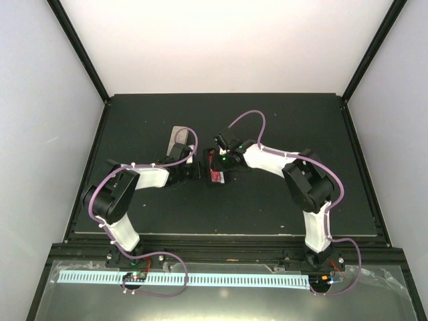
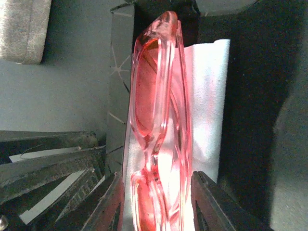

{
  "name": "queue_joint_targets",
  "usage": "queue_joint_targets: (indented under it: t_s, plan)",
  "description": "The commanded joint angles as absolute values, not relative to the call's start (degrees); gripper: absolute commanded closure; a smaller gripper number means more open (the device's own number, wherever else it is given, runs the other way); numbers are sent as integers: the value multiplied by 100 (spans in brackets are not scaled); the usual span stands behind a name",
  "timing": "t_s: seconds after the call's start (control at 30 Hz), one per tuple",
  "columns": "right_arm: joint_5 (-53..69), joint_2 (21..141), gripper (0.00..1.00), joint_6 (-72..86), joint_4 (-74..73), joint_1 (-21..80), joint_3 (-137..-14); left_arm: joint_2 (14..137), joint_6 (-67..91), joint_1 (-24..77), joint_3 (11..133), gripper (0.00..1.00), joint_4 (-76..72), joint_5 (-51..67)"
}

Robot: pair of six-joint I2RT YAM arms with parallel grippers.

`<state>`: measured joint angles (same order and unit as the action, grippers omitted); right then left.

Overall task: Organize the sunglasses
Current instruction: Place the sunglasses in the sunglasses case.

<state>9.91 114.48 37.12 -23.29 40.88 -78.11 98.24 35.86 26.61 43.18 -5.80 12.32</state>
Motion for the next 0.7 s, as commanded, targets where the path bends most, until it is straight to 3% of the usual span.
queue_joint_targets:
  t_s: [0.0, 0.23, 0.47, 0.67]
  plan:
    - [288, 11051, 60, 3444, -2588, 4216, -7865, 9679, 3632, 2625, 4265, 76, -554, 1353]
    - [81, 10693, 61, 3295, -2610, 4290, -7595, 9571, 3728, 2625, 4127, 72, -642, 1441]
    - [-47, 10769, 84, 3170, -2724, 4401, -7508, 9436, 3889, 2627, 3968, 72, -681, 1583]
    - [-130, 10899, 93, 3113, -2753, 4464, -7497, 9282, 3991, 2628, 3810, 72, -711, 1710]
